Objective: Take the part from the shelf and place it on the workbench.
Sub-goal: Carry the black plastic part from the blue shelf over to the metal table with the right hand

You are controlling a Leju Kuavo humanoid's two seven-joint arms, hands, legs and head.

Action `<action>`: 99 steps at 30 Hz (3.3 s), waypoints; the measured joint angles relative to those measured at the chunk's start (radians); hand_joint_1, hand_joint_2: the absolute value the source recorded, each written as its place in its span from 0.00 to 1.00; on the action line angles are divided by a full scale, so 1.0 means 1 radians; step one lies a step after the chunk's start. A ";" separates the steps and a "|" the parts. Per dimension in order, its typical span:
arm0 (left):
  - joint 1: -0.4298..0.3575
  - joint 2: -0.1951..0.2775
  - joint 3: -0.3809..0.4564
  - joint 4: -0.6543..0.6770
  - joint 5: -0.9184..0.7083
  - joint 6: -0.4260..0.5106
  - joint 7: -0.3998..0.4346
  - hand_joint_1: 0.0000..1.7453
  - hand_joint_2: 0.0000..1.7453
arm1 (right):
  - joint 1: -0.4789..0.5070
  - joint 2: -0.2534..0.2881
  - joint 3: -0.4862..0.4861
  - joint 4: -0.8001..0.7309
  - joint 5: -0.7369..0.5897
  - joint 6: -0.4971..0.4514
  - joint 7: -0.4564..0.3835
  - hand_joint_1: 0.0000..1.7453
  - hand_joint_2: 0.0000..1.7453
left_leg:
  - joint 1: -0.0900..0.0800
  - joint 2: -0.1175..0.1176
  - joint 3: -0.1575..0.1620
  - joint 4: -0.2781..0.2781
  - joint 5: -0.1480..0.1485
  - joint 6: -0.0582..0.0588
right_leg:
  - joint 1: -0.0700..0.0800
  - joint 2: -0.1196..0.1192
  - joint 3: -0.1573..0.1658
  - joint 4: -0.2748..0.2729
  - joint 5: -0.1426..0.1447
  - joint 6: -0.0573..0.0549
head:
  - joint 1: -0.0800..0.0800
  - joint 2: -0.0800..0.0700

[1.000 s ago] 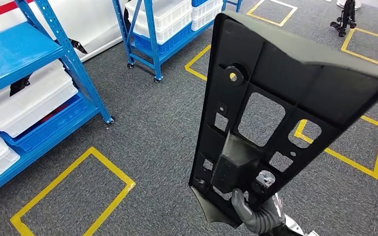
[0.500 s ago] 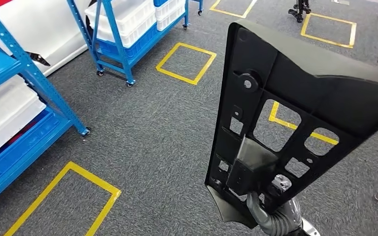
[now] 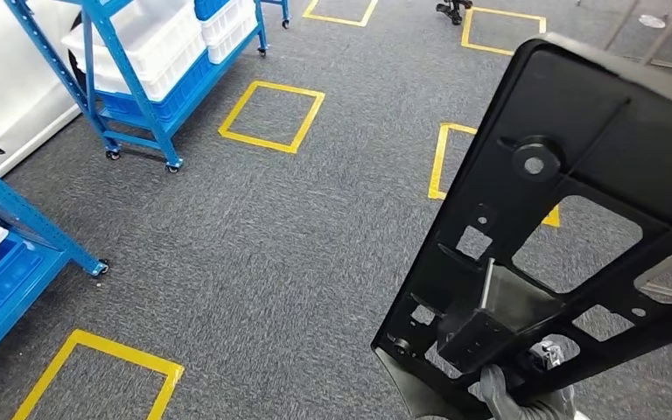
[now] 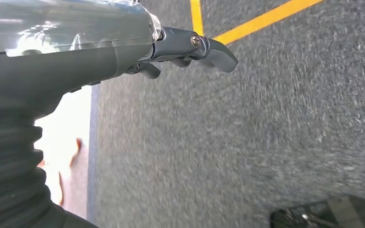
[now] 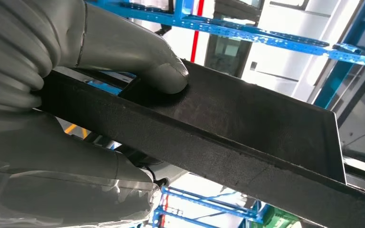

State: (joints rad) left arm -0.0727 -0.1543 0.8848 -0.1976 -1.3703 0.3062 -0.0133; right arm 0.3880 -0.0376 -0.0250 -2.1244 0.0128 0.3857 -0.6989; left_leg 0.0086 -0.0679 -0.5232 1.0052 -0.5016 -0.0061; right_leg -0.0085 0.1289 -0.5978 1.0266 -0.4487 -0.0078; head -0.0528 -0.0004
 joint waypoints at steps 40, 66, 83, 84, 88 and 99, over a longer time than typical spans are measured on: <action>0.003 0.009 0.019 0.000 0.009 -0.026 0.009 0.00 1.00 | -0.064 0.061 0.057 0.067 0.077 0.035 0.029 1.00 1.00 | -0.003 0.113 0.010 -0.030 0.017 0.029 | -0.006 -0.127 -0.124 0.260 -0.117 0.034 | 0.001 0.000; -0.009 -0.032 0.013 0.000 -0.024 -0.047 -0.012 0.00 1.00 | -0.057 0.040 0.074 0.003 0.104 0.008 0.082 1.00 1.00 | -0.001 0.055 0.001 -0.026 0.026 0.035 | 0.005 -0.078 -0.022 0.073 -0.066 0.022 | 0.000 0.000; -0.006 -0.039 0.038 0.000 0.032 -0.029 0.020 0.00 1.00 | -0.167 0.001 0.076 0.055 0.041 0.063 0.091 1.00 1.00 | -0.006 0.082 -0.078 0.197 -0.113 -0.011 | -0.003 -0.121 0.033 -0.035 -0.005 -0.011 | 0.000 0.000; -0.004 -0.040 0.039 0.000 0.032 -0.028 0.018 0.00 1.00 | -0.175 0.001 0.077 0.062 0.040 0.062 0.093 1.00 1.00 | -0.005 0.076 -0.107 0.255 -0.130 -0.012 | -0.002 -0.108 0.032 -0.033 -0.004 -0.012 | 0.000 0.000; -0.002 -0.040 0.041 0.000 0.032 -0.023 0.015 0.00 1.00 | -0.194 0.001 0.080 0.080 0.042 0.063 0.095 1.00 1.00 | -0.004 0.045 -0.067 0.137 -0.028 -0.004 | -0.001 -0.056 0.031 -0.026 -0.004 -0.009 | 0.000 0.000; -0.004 -0.046 0.046 0.000 0.029 -0.017 0.009 0.00 1.00 | -0.220 0.001 0.082 0.100 0.043 0.064 0.097 1.00 1.00 | -0.006 0.084 -0.014 -0.019 0.032 0.045 | -0.006 -0.119 -0.112 0.236 -0.134 0.046 | 0.000 0.000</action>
State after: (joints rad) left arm -0.0762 -0.2003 0.9305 -0.1972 -1.3417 0.2888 -0.0047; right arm 0.1681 -0.0363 0.0568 -2.0248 0.0556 0.4494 -0.6022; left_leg 0.0026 0.0164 -0.5374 0.9865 -0.4697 0.0392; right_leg -0.0147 0.0104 -0.7094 1.2629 -0.5825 0.0379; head -0.0527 -0.0004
